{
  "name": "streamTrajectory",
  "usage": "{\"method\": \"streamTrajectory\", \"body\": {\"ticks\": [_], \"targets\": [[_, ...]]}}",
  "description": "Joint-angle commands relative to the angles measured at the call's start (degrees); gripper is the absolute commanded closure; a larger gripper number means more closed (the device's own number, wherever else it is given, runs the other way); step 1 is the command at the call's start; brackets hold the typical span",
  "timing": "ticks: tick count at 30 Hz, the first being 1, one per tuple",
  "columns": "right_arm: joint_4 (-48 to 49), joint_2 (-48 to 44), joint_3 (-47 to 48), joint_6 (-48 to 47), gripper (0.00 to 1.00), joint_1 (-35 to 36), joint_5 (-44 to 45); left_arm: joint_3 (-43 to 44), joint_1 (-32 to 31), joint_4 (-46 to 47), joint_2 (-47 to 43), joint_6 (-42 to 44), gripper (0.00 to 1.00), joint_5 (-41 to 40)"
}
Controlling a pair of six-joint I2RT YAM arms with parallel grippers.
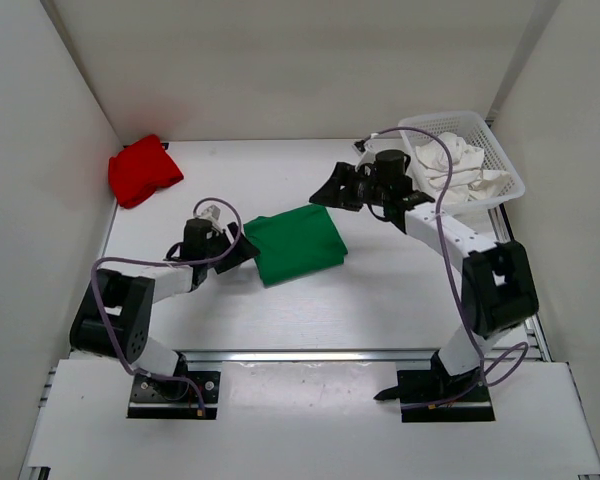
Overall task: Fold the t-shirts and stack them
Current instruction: Put the neatly folded tshirt into the corner of the board with the left arm
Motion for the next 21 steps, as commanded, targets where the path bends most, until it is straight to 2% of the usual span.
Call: {"method": "streamTrajectory", "body": {"ticks": [1,7,8,9,10,11,13,16,19,21], "targets": [[6.41,-6.26,-6.32,1.38,0.36,0.87,2.09,1.21,-3.58,-3.54,1.47,2.26,0.19,-3.04],[8.25,-15.68,-15.21,1.63,0.35,0.60,2.09,6.48,-9.21,-2.58,11.91,1.19,0.21,-5.07],[8.35,-17.17,-16.61,1.46,0.35,0.34,2.00,7.62,-9.39,-0.75,12.89,0.24,0.26,-4.28],[8.52,-18.40,-17.41,1.29,0.35,0.25,1.91,8.50,-10.09,0.40,14.90,-0.29,0.35,-3.49],[8.70,-18.85,-18.90,1.37,0.35,0.17,1.39,9.20,-10.27,1.98,17.01,-1.43,0.51,-2.09],[8.61,-19.55,-19.43,1.20,0.35,-0.10,1.73,10.78,-10.27,3.73,18.68,-2.75,0.58,-1.12],[9.57,-20.87,-22.07,1.46,0.35,-0.71,0.52,14.38,-9.92,3.67,20.79,-4.25,0.84,-0.59],[13.43,-23.59,-28.30,3.57,0.37,-2.64,-1.16,24.81,-8.78,2.26,23.61,-5.04,0.98,1.26],[13.36,-27.28,-34.62,3.75,0.37,-4.05,-0.46,37.19,-7.82,-2.74,26.16,-3.03,1.00,1.96],[13.70,-28.60,-37.52,3.40,0.37,-5.10,0.06,45.63,-5.45,-9.40,27.48,-1.36,1.00,2.05]]}}
